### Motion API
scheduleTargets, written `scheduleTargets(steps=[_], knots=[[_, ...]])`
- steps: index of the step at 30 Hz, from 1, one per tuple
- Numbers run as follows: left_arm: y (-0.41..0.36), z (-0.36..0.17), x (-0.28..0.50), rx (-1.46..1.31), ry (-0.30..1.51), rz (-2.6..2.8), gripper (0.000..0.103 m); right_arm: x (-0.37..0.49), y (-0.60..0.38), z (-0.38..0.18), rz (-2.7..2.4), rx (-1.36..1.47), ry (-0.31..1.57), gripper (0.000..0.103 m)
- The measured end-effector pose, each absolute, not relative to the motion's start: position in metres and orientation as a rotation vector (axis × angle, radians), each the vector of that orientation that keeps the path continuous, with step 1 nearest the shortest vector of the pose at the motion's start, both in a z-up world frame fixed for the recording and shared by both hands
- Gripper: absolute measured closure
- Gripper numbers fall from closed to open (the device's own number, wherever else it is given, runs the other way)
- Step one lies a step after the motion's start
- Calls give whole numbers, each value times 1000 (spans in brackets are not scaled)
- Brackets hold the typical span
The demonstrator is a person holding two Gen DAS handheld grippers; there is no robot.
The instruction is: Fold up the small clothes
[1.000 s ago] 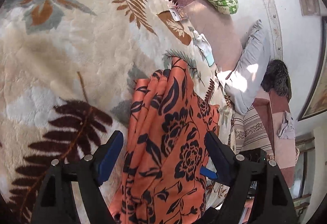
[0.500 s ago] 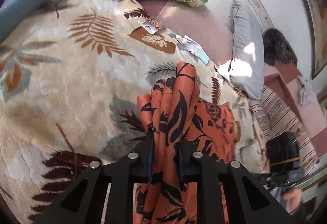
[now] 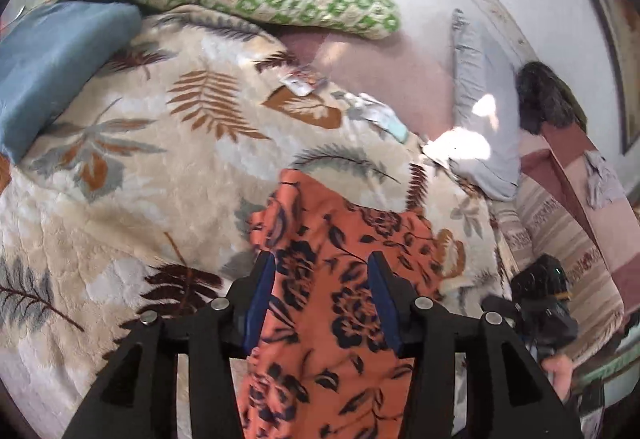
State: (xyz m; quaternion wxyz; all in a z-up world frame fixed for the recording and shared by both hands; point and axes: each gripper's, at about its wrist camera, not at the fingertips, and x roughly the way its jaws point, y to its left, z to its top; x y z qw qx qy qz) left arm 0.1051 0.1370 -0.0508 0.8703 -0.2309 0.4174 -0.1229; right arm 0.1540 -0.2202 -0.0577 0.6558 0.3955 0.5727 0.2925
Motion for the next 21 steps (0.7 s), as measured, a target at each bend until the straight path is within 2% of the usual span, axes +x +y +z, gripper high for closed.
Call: scheduleTargets(steps=[3, 7, 12, 13, 14, 16, 18, 20, 21], knots=[[103, -58, 101, -385, 925, -313, 51, 160, -251, -64, 561, 946, 1242, 16], [87, -103, 111, -290, 1052, -214, 52, 181, -258, -85, 550, 1009, 1257, 16], [87, -114, 107, -260, 1062, -199, 52, 207, -243, -103, 509, 931, 1265, 16], [85, -115, 108, -247, 1068, -195, 52, 211, -237, -106, 527, 917, 1281, 19], [83, -116, 108, -233, 1072, -191, 52, 215, -227, -106, 546, 875, 1308, 48], [83, -117, 107, -217, 1072, -184, 52, 212, -211, -88, 509, 743, 1314, 63], [83, -118, 106, -218, 1065, -188, 52, 208, -204, -64, 501, 657, 1249, 66], [81, -119, 107, -217, 1072, -189, 52, 215, -196, -82, 430, 551, 1319, 66], [79, -119, 108, -203, 1075, -180, 52, 218, -197, -101, 402, 559, 1363, 62]])
